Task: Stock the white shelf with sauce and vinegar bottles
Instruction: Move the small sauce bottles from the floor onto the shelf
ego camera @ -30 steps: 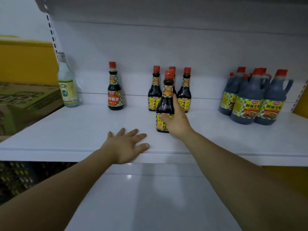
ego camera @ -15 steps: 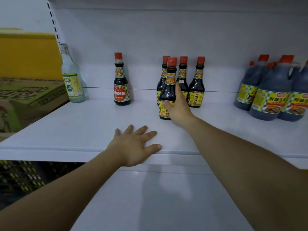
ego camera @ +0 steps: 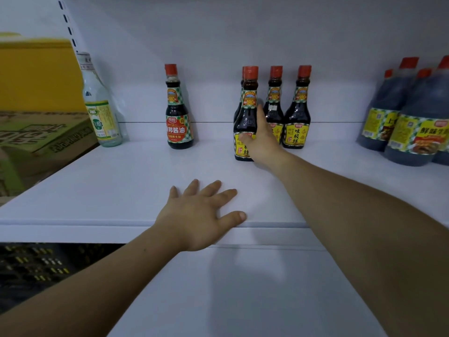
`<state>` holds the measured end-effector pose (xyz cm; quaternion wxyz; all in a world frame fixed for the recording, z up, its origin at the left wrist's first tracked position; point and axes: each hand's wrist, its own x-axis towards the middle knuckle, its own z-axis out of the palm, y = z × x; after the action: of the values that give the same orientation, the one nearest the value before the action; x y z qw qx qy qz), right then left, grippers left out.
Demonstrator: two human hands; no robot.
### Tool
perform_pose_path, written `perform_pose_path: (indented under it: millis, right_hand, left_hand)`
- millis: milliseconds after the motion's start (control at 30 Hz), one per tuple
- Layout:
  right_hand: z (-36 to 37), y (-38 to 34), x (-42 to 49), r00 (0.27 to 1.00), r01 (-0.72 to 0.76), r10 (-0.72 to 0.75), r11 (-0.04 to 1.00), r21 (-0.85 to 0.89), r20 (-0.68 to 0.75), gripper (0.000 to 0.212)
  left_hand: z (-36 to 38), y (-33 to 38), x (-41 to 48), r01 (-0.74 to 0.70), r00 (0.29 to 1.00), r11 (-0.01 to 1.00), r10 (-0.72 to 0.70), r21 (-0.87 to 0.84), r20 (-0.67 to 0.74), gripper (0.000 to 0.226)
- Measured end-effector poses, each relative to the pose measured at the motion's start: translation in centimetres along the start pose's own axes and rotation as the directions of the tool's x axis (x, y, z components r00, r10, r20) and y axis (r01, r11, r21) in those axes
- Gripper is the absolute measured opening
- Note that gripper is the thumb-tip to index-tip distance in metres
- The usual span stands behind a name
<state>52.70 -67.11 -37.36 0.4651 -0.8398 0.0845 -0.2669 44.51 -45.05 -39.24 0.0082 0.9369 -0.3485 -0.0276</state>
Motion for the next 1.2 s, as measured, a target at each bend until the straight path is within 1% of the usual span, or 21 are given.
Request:
perform_pose_path:
  millis: [233,367,433,767,900,1000,1067,1133,1200]
  right_hand:
    - [0.3,0.5,1.1,1.000,0.004,-0.004,1.000,0.018,0.004,0.086]
    - [0.3,0.7,1.2,1.000,0.004,-0.004,1.000,0.020,0.015,0.086]
    - [0.4,0.7,1.2,1.000,0.003,-0.003,1.000,0.016,0.001,0.086]
    - [0.0,1.5,1.6,0.998,0.022,-0.024,0.999,0.033,0.054,0.082]
    - [-0.2,0.6,1.4,0.998,-0.014,0.008,0.996,0.088,0.068,0.086]
    - [-0.4,-0.9,-0.1,0.994,-0.106,0.103,0.987,0.119,0.034,0.096]
    - [-1.2,-1.7,-1.8,0.987,-0.158,0.158,0.985,0.073,0.006,0.099]
    - [-2.3,-2.4,-3.7,0.985,-0.168,0.168,0.986,-0.010,0.036,0.095]
    - [-3.5,-3.4,-5.8,0.983,-0.145,0.157,0.982,-0.123,0.093,0.090]
  left_hand:
    - [-0.1,0.0,-0.1,0.005,1.000,1.000,-0.005,-0.015,-0.001,0.069]
    - [-0.2,0.1,-0.2,0.009,1.000,1.000,-0.009,-0.028,0.003,0.082]
    - [-0.2,0.2,-0.3,0.009,1.000,1.000,-0.009,-0.030,-0.004,0.084]
    - [0.0,0.1,-0.1,0.008,1.000,1.000,-0.008,-0.021,-0.022,0.084]
    - [0.0,0.0,-0.2,0.007,1.000,0.999,-0.008,-0.044,-0.016,0.082]
    - [-0.2,-0.4,0.1,0.011,1.000,0.995,-0.011,-0.096,0.005,0.075]
    - [-0.5,-0.4,0.2,0.001,1.000,0.988,-0.001,-0.156,0.000,0.067]
    - [-0.9,-0.6,0.2,-0.002,1.000,0.970,0.000,-0.242,-0.009,0.063]
    - [-1.7,-1.0,-0.4,0.012,1.000,0.949,-0.013,-0.315,-0.002,0.070]
